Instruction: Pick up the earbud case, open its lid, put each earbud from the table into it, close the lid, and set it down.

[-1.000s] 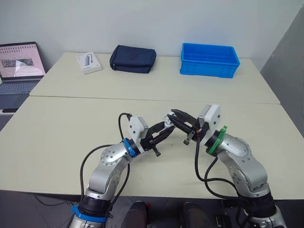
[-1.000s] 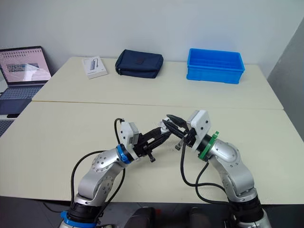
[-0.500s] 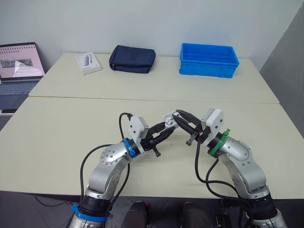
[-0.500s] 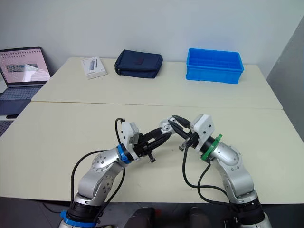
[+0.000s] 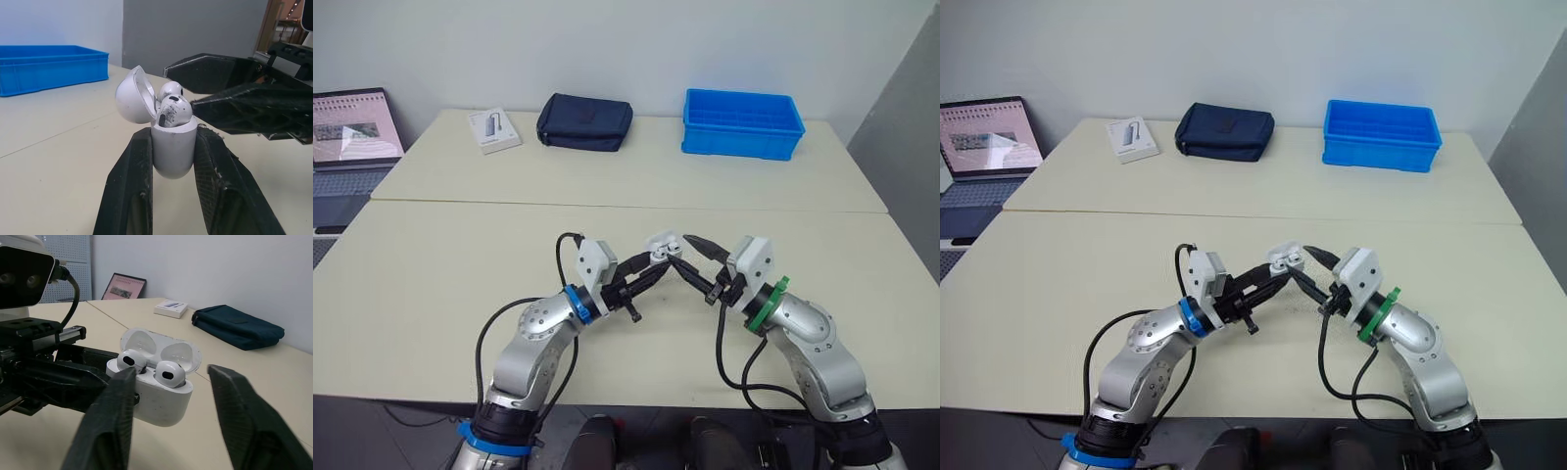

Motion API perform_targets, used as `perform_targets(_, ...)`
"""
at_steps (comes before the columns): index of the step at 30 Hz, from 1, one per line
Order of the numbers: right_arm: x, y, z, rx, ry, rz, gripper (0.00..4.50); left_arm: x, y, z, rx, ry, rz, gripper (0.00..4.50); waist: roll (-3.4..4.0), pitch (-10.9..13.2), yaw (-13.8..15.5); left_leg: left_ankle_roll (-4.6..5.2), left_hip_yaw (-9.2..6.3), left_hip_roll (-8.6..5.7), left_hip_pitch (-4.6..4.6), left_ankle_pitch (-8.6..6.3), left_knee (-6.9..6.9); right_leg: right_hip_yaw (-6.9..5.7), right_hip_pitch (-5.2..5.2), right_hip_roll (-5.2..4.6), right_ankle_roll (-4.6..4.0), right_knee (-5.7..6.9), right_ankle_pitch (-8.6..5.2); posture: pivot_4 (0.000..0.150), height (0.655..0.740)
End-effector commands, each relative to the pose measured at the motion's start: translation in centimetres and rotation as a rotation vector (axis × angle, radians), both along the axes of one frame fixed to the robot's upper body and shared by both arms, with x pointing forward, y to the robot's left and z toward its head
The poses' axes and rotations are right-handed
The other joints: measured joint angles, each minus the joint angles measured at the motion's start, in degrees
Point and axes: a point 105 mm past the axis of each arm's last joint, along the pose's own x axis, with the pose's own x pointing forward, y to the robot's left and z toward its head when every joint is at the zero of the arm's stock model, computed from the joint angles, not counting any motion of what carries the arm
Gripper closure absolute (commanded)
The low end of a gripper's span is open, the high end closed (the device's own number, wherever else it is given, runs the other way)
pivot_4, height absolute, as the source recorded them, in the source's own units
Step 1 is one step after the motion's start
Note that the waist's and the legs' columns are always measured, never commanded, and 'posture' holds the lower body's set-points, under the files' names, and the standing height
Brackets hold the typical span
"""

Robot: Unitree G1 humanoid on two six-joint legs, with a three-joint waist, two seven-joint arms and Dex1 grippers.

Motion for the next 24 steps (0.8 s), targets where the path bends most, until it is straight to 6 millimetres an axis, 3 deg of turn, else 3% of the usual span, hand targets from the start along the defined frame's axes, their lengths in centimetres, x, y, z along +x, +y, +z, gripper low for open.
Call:
perform_targets(1, -0.9, 0.1, 1.2, 0.011, -0.033, 0.024, 0.95, -0.4, -0.5, 2.0, -0.037, -0.077, -0.031, 3.71, 0.0, 0.0, 0.01, 0.0, 0.0, 0.0, 0.0, 0.0, 0.0, 0.0, 0.0, 0.0, 0.0, 0.0, 0.0, 0.15, 0.74)
perform_targets(2, -1.0, -0.1, 1.4, 0.012, -0.035, 0.021, 0.61, -0.4, -0.5, 2.0, -0.037, -0.077, -0.032, 3.71, 0.0, 0.0, 0.01, 0.0, 0.0, 0.0, 0.0, 0.0, 0.0, 0.0, 0.01, 0.0, 0.0, -0.01, 0.0, 0.15, 0.74)
perform_targets(3, -1.2, -0.5, 1.7, 0.013, -0.039, 0.018, 0.57, -0.4, -0.5, 2.0, -0.036, -0.076, -0.032, 3.71, 0.0, 0.0, 0.01, 0.0, 0.0, 0.0, 0.0, 0.0, 0.0, 0.01, 0.01, 0.0, 0.0, -0.01, 0.0, 0.15, 0.74)
perform_targets(7, -2.4, -3.2, 3.5, -0.022, -0.062, -0.028, 0.57, -0.4, -0.5, 1.4, -0.017, -0.049, -0.065, 3.71, 0.0, 0.0, 0.17, 0.0, 0.0, 0.0, -0.03, 0.0, 0.01, 0.0, 0.0, -0.03, 0.0, -0.03, 0.0, 0.15, 0.74)
perform_targets(11, -1.8, -7.4, 3.6, -0.108, 0.025, -0.197, 0.57, -1.5, -1.4, 0.6, 0.021, 0.002, -0.238, 3.71, 0.0, 0.0, 0.16, 0.0, 0.02, -0.01, -0.02, 0.0, 0.02, -0.01, 0.03, -0.05, 0.0, -0.04, 0.0, 0.15, 0.74)
perform_targets(14, -1.4, -8.6, 3.8, -0.158, 0.084, -0.2, 0.57, -2.4, -2.2, 0.4, 0.038, 0.024, -0.352, 3.71, 0.0, 0.0, 0.15, 0.0, 0.04, -0.02, 0.0, 0.0, 0.02, -0.01, 0.02, -0.02, -0.04, -0.02, 0.01, 0.15, 0.74)
perform_targets(17, -1.3, -9.0, 4.6, -0.224, 0.139, -0.087, 1.17, -4.4, -3.7, 0.3, 0.073, 0.043, -0.549, 3.71, 0.04, 0.02, 0.03, 0.01, 0.06, -0.02, 0.0, 0.0, 0.01, 0.01, 0.01, -0.01, -0.05, -0.02, 0.0, 0.15, 0.74)
perform_targets(23, -1.8, -7.9, 4.3, -0.41, 0.229, 0.158, 3.48, -5.7, -5.1, 0.3, 0.1, 0.037, -0.705, 3.71, 0.04, 0.03, -0.02, 0.02, 0.07, 0.0, -0.03, -0.01, -0.02, -0.03, 0.01, 0.03, -0.06, -0.11, -0.01, 0.15, 0.74)
perform_targets(24, -2.0, -7.7, 4.1, -0.432, 0.25, 0.196, 3.69, -5.7, -5.2, 0.3, 0.1, 0.036, -0.711, 3.71, 0.04, 0.03, -0.06, 0.02, 0.08, 0.0, -0.02, -0.01, -0.02, -0.02, 0.02, 0.03, -0.06, -0.11, -0.01, 0.15, 0.74)
